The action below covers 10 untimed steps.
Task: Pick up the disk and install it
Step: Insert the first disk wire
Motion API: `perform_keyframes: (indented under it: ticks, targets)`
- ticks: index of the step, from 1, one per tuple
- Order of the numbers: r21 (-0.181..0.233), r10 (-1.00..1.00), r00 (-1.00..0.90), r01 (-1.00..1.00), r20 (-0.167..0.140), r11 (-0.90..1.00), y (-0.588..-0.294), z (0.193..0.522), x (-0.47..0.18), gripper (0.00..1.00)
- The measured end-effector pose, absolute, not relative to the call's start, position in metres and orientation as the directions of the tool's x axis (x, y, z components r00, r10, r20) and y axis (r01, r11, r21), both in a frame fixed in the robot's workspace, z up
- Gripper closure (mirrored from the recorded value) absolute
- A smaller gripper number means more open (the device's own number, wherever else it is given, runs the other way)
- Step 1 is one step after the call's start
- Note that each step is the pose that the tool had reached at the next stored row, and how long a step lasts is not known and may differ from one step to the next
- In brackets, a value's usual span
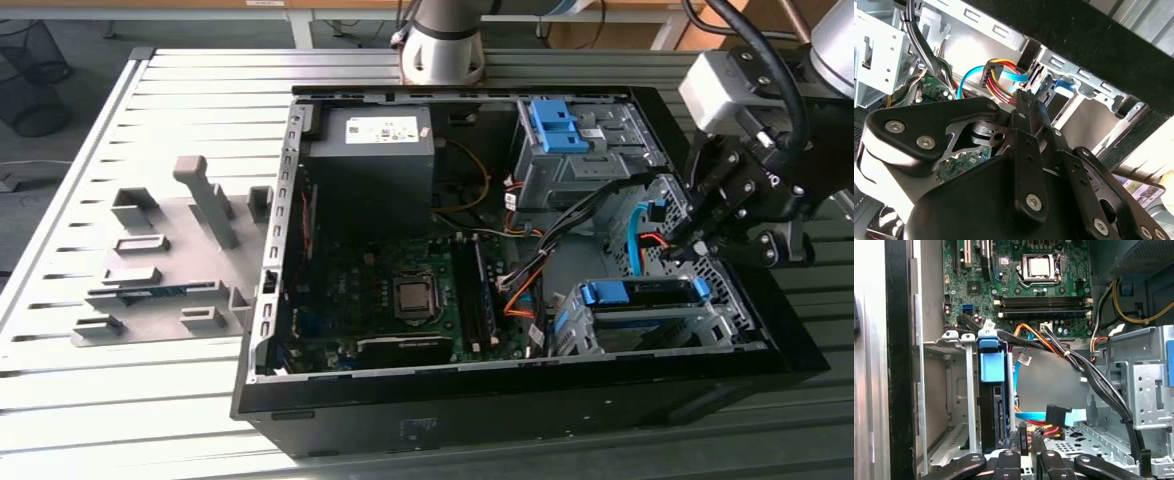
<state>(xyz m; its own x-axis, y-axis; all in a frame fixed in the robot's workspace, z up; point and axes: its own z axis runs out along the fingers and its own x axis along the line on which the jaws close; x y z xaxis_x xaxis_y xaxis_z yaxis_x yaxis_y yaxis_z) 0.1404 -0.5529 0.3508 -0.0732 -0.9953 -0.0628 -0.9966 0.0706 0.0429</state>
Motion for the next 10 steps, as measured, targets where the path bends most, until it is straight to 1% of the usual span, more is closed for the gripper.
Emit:
perform_keyframes:
  ticks: [10]
  targets:
    - [0.034,-0.995,-0.073,-0.997,-0.066,0.07,-0.5529,0.3496,0.1317,0.76]
